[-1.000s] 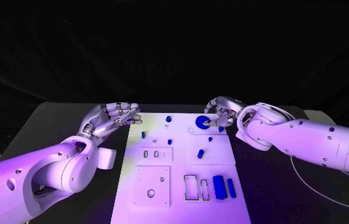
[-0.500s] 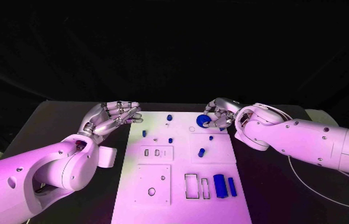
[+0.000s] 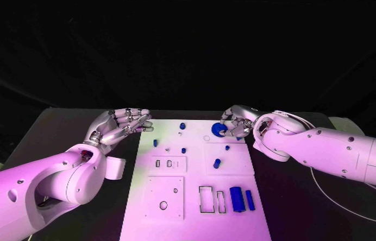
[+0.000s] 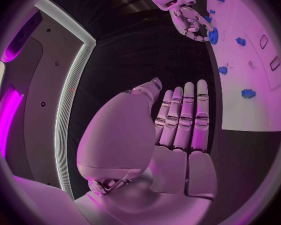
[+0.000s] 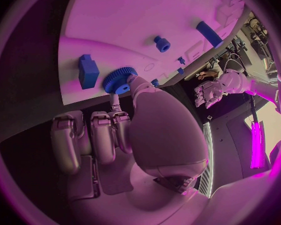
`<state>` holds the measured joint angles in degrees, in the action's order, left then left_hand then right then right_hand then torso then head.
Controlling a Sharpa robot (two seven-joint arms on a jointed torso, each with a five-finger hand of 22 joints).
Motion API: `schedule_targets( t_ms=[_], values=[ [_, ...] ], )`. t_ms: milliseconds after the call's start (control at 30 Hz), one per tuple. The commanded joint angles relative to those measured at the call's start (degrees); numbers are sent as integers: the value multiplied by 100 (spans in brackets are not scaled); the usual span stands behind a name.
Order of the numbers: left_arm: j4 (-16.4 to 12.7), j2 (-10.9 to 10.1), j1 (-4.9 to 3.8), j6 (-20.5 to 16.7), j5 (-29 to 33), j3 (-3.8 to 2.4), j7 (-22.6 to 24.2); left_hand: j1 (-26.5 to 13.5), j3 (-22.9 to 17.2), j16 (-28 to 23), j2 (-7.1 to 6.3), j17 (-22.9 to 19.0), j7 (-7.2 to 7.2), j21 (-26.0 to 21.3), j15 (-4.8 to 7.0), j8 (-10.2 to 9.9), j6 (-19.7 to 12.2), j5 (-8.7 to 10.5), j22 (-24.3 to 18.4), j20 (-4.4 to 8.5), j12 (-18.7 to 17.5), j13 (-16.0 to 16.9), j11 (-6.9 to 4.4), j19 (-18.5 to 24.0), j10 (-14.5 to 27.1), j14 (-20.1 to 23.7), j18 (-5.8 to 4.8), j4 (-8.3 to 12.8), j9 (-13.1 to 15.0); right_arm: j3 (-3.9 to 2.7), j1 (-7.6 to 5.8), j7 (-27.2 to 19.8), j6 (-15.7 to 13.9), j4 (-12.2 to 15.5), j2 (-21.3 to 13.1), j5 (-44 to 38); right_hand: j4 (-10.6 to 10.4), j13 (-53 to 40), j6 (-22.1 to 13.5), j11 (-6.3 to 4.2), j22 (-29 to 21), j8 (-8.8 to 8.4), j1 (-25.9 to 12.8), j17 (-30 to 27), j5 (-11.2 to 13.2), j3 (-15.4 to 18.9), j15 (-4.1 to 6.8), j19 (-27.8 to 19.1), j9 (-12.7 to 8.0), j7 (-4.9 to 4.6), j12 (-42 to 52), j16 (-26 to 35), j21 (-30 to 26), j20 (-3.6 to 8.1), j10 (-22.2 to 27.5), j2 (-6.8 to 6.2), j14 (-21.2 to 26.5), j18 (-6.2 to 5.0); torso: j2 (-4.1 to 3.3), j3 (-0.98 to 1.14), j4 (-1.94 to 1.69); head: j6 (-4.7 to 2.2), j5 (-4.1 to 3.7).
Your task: Assemble the parts on the task board
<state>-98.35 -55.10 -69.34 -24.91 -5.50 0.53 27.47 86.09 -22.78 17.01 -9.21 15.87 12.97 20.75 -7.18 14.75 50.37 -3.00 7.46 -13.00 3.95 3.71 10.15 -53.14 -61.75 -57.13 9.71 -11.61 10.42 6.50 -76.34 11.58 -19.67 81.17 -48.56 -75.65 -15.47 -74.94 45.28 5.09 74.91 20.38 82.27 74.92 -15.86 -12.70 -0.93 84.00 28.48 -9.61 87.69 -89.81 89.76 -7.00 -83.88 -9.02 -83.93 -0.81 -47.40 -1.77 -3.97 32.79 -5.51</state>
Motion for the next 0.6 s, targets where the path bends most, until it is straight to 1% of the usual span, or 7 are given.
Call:
schedule_targets(
  t_ms=[33,133,267,333,400,533,600],
  values=[
    [-11,3,-7,105,10,-4,19,-30,-38,-25,26,7,82,-20,-21,-32,-35,11,-7,-11,-30,6,7,47,20,27,66,-11,-7,11,30,98,127,5,11,-350,11,-1304,67,-28,1509,15,94,1508,-23,-81,14,600,-24,7,24,-19,24,10,-404,4,-607,81,0,-1,-4,13,4],
    [-10,1,-7,108,10,-4,12,-30,-38,-25,26,7,82,-20,-21,-32,-35,11,-7,-11,-30,6,7,47,20,27,66,-11,-7,12,43,124,97,17,18,-531,16,-1317,110,-34,1509,-2,96,1508,24,-153,21,600,-53,13,37,-19,24,17,-418,-4,-607,81,-1,0,-6,14,3],
    [-10,-2,-7,109,10,-4,3,-36,-40,-27,28,10,83,-20,-22,-34,-35,11,-8,-12,-30,6,8,47,22,27,66,-13,-7,12,58,167,31,46,29,-782,10,-1323,168,-37,1509,-64,45,1508,280,-315,26,600,-129,16,42,-19,24,25,-424,-71,-607,81,-3,0,-1,21,3],
    [-10,-3,-7,110,10,-4,-1,-36,-40,-27,28,10,83,-20,-22,-34,-35,11,-8,-12,-30,6,8,47,22,27,66,-13,-7,13,61,194,5,56,36,-866,1,-1324,175,-36,1509,-74,18,1508,317,-333,25,600,-141,15,44,-19,24,25,-426,-92,-607,81,-2,0,1,23,4],
    [-12,-3,-7,113,10,-4,-6,-36,-40,-27,28,10,83,-20,-22,-34,-35,11,-8,-12,-30,6,8,47,22,27,66,-13,-7,13,65,238,-23,68,44,-959,-23,-1318,185,-33,1509,-94,-50,1508,414,-358,22,600,-165,13,37,-19,24,23,-420,-137,-607,81,-1,-1,0,28,0],
    [-13,-3,-7,121,10,-4,-17,-41,-41,-29,29,11,84,-21,-23,-35,-36,11,-9,-13,-30,6,9,48,24,27,66,-14,-7,13,70,345,-108,100,54,-1148,-35,-1325,187,-32,1509,-103,-84,1508,447,-366,21,600,-174,13,43,-19,24,22,-427,-156,-607,81,-1,-1,-4,34,-3],
    [-12,-3,-7,127,10,-4,-23,-41,-41,-29,29,11,84,-21,-23,-35,-36,11,-9,-13,-30,6,9,48,24,27,66,-14,-7,13,74,405,-193,131,53,-1250,-35,-1335,236,-43,1509,-96,-100,1508,347,-426,27,600,-184,26,53,-19,24,24,-438,-154,-607,81,1,-1,-6,31,-3]
  ],
)
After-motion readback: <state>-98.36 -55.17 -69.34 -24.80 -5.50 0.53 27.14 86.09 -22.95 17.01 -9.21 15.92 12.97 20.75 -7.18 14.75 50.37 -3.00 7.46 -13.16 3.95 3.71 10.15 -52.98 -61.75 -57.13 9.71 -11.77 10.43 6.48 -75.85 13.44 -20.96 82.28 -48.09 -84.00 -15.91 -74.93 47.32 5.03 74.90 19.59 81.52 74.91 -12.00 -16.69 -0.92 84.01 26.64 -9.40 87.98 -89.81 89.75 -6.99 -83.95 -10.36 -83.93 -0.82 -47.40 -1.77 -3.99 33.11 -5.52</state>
